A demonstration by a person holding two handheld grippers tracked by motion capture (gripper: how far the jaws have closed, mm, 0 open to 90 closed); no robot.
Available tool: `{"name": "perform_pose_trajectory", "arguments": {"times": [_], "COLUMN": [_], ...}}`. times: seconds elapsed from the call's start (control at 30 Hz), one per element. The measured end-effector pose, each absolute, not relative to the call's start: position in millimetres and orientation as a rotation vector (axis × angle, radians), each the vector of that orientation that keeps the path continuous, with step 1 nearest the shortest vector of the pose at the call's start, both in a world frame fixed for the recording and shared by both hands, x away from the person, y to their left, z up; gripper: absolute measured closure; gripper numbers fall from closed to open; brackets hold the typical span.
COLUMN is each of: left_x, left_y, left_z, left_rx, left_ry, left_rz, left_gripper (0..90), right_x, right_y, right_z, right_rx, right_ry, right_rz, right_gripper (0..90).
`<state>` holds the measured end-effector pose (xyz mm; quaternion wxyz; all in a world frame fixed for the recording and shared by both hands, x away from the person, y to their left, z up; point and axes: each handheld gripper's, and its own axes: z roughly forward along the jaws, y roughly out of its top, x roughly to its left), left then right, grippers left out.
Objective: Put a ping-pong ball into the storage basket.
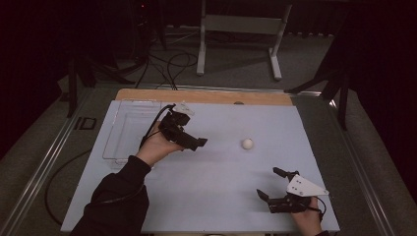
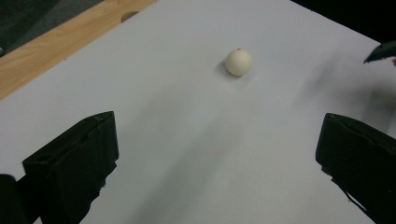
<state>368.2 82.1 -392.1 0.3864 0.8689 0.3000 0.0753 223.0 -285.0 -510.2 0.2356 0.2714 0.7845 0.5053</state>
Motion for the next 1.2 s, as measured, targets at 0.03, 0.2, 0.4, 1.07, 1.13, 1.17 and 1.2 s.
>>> {"name": "perform_pose_trajectory", "arguments": {"times": [0.03,0.2,0.4,1.07,1.13,1.17,1.2], "left_x": [368.3,368.7,369.1,373.6,373.6,374.0,374.2], "left_y": [79.7,67.8,53.6,5.0,-0.2,-2.9,-4.6], "left_z": [-392.3,-391.8,-392.3,-404.0,-405.3,-405.9,-406.2], "left_rx": [2.213,2.200,2.211,2.184,2.176,2.169,2.163], "left_ry": [0.764,0.759,0.752,0.685,0.681,0.674,0.673], "left_rz": [0.195,0.196,0.201,0.188,0.197,0.190,0.193], "left_gripper": [0.5,0.5,0.5,0.5,0.5,0.5,0.5], "right_x": [223.0,223.0,222.5,222.3,222.4,222.4,222.3], "right_y": [-285.1,-285.1,-285.4,-286.0,-286.4,-286.5,-286.3], "right_z": [-510.1,-510.1,-509.6,-509.1,-509.1,-509.2,-509.2], "right_rx": [0.743,0.746,0.745,0.754,0.749,0.749,0.751], "right_ry": [2.152,2.152,2.149,2.148,2.148,2.148,2.148], "right_rz": [1.387,1.389,1.390,1.398,1.397,1.398,1.399], "right_gripper": [8.1,8.1,8.1,8.1,8.1,8.1,8.2]}}
